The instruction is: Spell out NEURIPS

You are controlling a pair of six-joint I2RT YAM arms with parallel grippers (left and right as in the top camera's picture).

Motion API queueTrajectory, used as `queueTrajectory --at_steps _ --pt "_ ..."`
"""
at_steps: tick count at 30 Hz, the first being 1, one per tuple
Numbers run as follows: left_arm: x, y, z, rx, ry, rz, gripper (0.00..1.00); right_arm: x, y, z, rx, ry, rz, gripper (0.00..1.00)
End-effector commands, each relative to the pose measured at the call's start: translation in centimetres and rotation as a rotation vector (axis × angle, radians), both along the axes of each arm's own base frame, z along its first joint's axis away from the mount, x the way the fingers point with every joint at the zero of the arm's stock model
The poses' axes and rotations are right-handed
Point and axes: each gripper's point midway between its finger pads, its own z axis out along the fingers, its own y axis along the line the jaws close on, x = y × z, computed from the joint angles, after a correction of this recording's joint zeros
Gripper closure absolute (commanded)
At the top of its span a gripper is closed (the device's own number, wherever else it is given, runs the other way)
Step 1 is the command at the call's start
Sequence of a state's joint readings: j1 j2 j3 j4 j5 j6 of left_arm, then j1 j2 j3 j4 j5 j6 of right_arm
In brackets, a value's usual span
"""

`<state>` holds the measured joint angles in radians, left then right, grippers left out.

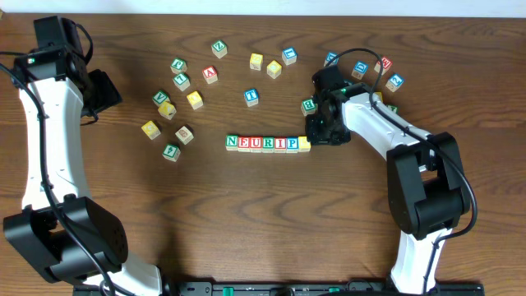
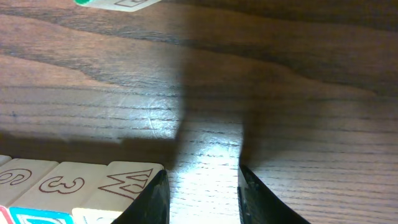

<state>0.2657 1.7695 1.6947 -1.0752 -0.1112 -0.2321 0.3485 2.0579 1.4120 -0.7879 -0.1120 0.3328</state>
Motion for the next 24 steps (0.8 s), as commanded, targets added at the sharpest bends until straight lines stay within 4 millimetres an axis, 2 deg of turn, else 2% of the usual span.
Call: queueTrajectory --at_steps 1,6,10,16,24 --pt "0.0 0.3 0.2 0.013 0.002 0.005 0.28 -0.1 0.4 0.3 0.015 -0.002 -0.007 0.7" --pt "0.0 0.3 0.2 0.013 0.002 0.005 0.28 0.2 0.1 0.8 0.015 -0.007 -0.014 0.68" --pt "0.0 0.3 0.2 0.013 0.002 0.005 0.28 1.1 -0.8 2.7 -0.003 -0.041 -0.031 0.67" --pt "0.0 0.3 0.2 0.013 0.001 0.005 0.28 2.7 -1.7 8.4 0.009 -0.168 -0.015 0.63" --pt "0.0 0.3 0.2 0.013 0.002 0.005 0.28 1.6 -2.6 15.8 0.03 -0.312 0.003 0.41"
